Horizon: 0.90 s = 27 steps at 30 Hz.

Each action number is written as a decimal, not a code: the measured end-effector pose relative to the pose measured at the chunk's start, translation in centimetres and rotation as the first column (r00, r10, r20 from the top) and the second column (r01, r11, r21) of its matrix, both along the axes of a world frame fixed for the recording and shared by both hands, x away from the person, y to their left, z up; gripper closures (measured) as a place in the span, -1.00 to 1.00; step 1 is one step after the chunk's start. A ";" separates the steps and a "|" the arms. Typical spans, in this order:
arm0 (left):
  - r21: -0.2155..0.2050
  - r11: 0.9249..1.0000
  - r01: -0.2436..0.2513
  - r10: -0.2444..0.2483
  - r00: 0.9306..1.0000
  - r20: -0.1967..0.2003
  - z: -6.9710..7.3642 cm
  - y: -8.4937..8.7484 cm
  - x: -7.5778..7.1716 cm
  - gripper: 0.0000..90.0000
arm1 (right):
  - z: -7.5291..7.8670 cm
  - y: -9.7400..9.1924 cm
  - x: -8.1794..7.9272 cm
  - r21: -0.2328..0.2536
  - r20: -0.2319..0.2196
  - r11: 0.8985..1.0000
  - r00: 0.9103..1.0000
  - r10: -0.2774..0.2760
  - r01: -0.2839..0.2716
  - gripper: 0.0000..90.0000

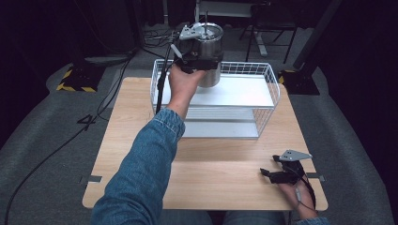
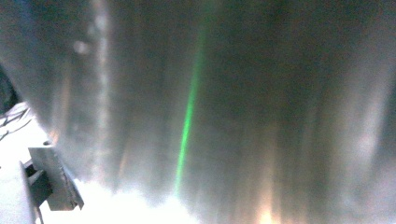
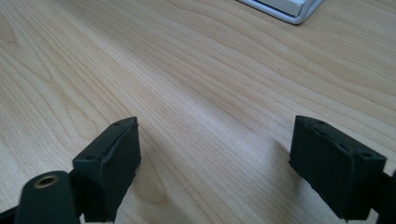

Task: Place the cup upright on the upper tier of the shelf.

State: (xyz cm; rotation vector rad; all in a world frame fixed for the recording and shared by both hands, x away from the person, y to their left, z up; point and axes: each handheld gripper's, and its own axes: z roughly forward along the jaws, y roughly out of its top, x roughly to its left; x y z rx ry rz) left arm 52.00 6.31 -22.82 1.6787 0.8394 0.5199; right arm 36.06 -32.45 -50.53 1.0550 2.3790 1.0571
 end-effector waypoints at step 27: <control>0.052 0.998 -0.020 0.023 0.998 -0.061 -2.8 -1.0 1.4 -0.92 | 0.0 0.0 0.0 0.001 -0.003 1.000 1.000 0.003 -0.003 -0.63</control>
